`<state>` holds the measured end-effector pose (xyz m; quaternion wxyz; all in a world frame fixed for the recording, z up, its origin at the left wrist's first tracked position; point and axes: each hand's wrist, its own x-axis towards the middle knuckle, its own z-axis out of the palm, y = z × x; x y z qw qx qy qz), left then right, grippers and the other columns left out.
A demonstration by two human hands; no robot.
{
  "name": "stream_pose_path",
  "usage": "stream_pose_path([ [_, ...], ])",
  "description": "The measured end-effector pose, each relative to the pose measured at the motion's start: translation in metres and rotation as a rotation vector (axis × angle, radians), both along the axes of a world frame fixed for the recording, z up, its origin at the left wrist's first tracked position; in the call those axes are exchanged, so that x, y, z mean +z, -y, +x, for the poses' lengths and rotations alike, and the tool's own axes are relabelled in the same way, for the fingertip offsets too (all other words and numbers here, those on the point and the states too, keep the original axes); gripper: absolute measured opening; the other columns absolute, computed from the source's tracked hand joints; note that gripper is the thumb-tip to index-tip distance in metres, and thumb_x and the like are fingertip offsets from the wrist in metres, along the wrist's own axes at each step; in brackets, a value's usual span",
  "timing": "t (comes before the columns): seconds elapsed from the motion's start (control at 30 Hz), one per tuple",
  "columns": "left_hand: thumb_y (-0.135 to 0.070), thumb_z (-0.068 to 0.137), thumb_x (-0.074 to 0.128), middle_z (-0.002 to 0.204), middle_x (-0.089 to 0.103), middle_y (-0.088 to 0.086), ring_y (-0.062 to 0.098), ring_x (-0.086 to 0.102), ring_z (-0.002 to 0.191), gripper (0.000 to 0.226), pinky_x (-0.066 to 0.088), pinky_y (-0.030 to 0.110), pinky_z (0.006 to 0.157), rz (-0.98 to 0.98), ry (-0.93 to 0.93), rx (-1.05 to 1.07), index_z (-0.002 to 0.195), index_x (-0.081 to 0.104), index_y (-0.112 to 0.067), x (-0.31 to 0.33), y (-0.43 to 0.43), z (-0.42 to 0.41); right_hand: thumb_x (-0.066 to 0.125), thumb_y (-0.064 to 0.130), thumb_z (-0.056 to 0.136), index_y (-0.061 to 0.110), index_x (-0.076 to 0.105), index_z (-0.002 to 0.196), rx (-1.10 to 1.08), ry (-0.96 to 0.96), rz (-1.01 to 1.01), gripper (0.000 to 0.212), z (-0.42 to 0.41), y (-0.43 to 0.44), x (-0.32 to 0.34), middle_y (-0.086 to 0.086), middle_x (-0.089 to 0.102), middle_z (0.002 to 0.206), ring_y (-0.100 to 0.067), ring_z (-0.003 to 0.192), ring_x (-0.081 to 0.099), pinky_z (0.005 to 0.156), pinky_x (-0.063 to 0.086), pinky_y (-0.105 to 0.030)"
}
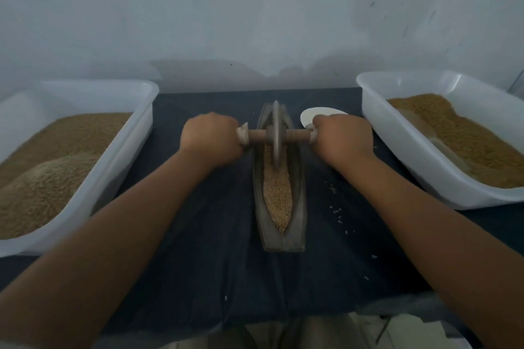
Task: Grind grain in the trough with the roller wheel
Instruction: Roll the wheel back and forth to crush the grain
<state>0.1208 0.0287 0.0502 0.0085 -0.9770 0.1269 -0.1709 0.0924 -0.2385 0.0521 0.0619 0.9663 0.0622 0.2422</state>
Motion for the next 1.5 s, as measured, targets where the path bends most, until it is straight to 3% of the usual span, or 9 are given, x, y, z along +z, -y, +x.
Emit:
stream_pose_path([
  [0.13, -0.050, 0.093, 0.053, 0.066, 0.055, -0.008, 0.026, 0.061, 0.063, 0.040, 0.043, 0.031, 0.058, -0.021, 0.014, -0.023, 0.063, 0.042, -0.026, -0.016, -0.014, -0.044, 0.053, 0.040, 0.097, 0.024, 0.048, 0.064, 0.095, 0.006, -0.005, 0.036, -0.031, 0.007, -0.002, 0.006, 0.041, 0.054, -0.009, 0.046, 0.032, 0.049, 0.015, -0.025],
  [0.33, -0.052, 0.081, 0.050, 0.049, 0.032, -0.013, 0.016, 0.031, 0.038, 0.040, 0.015, 0.019, 0.048, 0.068, 0.226, -0.207, 0.060, 0.023, -0.032, -0.025, -0.034, -0.086, 0.044, 0.051, 0.089, 0.029, 0.036, 0.063, 0.088, 0.032, -0.004, 0.034, -0.080, 0.018, -0.025, 0.010, 0.034, 0.048, -0.005, 0.041, 0.027, 0.045, 0.015, -0.022],
  [0.43, -0.055, 0.080, 0.041, 0.052, 0.039, -0.011, 0.015, 0.035, 0.043, 0.035, 0.025, 0.022, 0.049, 0.136, 0.171, -0.142, 0.058, 0.035, -0.028, -0.015, -0.018, -0.044, 0.049, 0.049, 0.097, 0.028, 0.041, 0.065, 0.021, -0.009, 0.063, 0.039, -0.048, 0.018, -0.032, 0.009, 0.043, 0.053, -0.008, 0.046, 0.040, 0.046, 0.029, -0.025],
  [0.53, -0.056, 0.086, 0.053, 0.062, 0.051, -0.007, 0.025, 0.053, 0.057, 0.039, 0.041, 0.030, 0.056, 0.086, 0.042, -0.043, 0.064, 0.047, -0.025, -0.001, -0.004, -0.001, 0.048, 0.046, 0.100, 0.026, 0.047, 0.069, 0.003, 0.006, 0.081, 0.037, -0.007, 0.010, -0.023, 0.005, 0.051, 0.059, -0.016, 0.050, 0.046, 0.050, 0.029, -0.028],
  [0.67, -0.054, 0.090, 0.053, 0.073, 0.061, -0.004, 0.024, 0.054, 0.063, 0.037, 0.043, 0.032, 0.060, 0.032, -0.008, 0.001, 0.067, 0.050, -0.026, -0.005, -0.005, -0.013, 0.048, 0.043, 0.098, 0.022, 0.055, 0.068, 0.060, 0.005, 0.053, 0.038, -0.004, 0.007, -0.006, 0.004, 0.053, 0.060, -0.019, 0.054, 0.050, 0.051, 0.030, -0.029],
  [0.87, -0.053, 0.074, 0.045, 0.047, 0.026, -0.013, 0.008, 0.018, 0.038, 0.036, 0.012, 0.017, 0.049, 0.112, 0.246, -0.232, 0.059, 0.020, -0.032, -0.018, -0.035, -0.077, 0.039, 0.051, 0.090, 0.028, 0.041, 0.064, 0.091, 0.019, 0.043, 0.036, -0.079, 0.020, -0.027, 0.010, 0.038, 0.050, -0.013, 0.041, 0.038, 0.046, 0.016, -0.023],
  [1.1, -0.052, 0.089, 0.055, 0.069, 0.054, -0.007, 0.023, 0.054, 0.063, 0.034, 0.043, 0.032, 0.061, 0.028, -0.033, 0.002, 0.068, 0.050, -0.026, -0.002, -0.004, 0.001, 0.051, 0.042, 0.099, 0.023, 0.050, 0.067, 0.028, -0.003, 0.037, 0.038, -0.001, 0.003, -0.004, 0.004, 0.047, 0.058, -0.018, 0.053, 0.047, 0.051, 0.025, -0.028],
  [1.37, -0.050, 0.076, 0.047, 0.056, 0.050, -0.009, 0.013, 0.048, 0.052, 0.029, 0.034, 0.028, 0.049, 0.022, -0.168, -0.143, 0.061, 0.049, -0.026, -0.020, -0.039, -0.077, 0.036, 0.060, 0.082, 0.031, 0.050, 0.057, 0.191, -0.154, -0.003, 0.041, -0.062, 0.021, 0.000, 0.011, 0.047, 0.047, -0.006, 0.041, 0.044, 0.043, 0.028, -0.022],
  [1.5, -0.046, 0.079, 0.051, 0.057, 0.054, -0.009, 0.013, 0.051, 0.052, 0.028, 0.034, 0.028, 0.048, 0.023, -0.198, -0.103, 0.061, 0.051, -0.025, -0.021, -0.034, -0.066, 0.027, 0.063, 0.076, 0.031, 0.058, 0.064, 0.165, -0.209, -0.003, 0.046, -0.042, 0.017, 0.000, 0.010, 0.055, 0.056, -0.009, 0.051, 0.053, 0.047, 0.036, -0.026],
])
